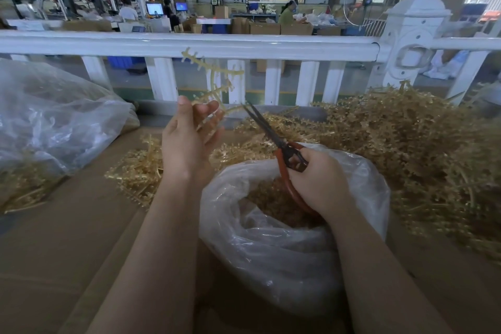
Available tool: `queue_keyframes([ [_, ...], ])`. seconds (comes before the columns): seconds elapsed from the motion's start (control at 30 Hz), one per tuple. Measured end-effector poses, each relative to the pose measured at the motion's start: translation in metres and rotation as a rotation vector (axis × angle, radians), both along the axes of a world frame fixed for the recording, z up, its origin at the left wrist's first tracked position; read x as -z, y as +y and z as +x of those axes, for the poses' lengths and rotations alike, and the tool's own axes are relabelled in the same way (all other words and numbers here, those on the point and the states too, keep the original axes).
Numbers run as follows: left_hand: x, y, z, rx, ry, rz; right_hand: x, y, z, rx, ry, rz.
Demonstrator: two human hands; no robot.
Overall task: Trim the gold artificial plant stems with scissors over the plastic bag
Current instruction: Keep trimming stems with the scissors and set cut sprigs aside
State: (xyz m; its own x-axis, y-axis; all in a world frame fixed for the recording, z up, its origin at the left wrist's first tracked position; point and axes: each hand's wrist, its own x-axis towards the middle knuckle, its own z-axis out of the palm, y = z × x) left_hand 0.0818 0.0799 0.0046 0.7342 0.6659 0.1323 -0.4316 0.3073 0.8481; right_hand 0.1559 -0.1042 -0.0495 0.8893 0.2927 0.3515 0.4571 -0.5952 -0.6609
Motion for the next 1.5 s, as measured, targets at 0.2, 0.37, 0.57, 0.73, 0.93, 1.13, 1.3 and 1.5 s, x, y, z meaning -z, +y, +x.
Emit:
queue_keyframes([
  [0.2,-0.003,0.001,0.000,0.302,0.020,-0.053,-0.006,-0.002,0.002,-0.040,0.136,0.376],
  [0.37,-0.001,-0.008,-0.003,0.472,0.079,-0.059,-0.012,-0.006,-0.003,-0.228,0.357,0.768],
  [0.57,-0.001,-0.016,-0.002,0.506,0.202,0.098,-0.015,-0.010,-0.004,-0.329,0.417,0.934],
  [0.73,-0.001,-0.016,0.001,0.397,0.226,0.117,-0.017,-0.012,-0.005,-0.358,0.437,0.928],
  [0.93,-0.001,-0.014,0.003,0.336,0.205,0.118,-0.020,-0.013,-0.008,-0.364,0.431,0.880],
  [1.13,-0.001,-0.015,0.004,0.324,0.161,0.178,-0.029,-0.011,-0.015,-0.349,0.426,0.765],
  [1.3,-0.002,-0.015,0.004,0.398,0.119,0.244,-0.029,-0.007,-0.014,-0.323,0.418,0.758],
  [1.5,-0.007,-0.015,-0.001,0.590,0.040,0.162,-0.027,-0.011,-0.013,-0.346,0.408,0.842],
])
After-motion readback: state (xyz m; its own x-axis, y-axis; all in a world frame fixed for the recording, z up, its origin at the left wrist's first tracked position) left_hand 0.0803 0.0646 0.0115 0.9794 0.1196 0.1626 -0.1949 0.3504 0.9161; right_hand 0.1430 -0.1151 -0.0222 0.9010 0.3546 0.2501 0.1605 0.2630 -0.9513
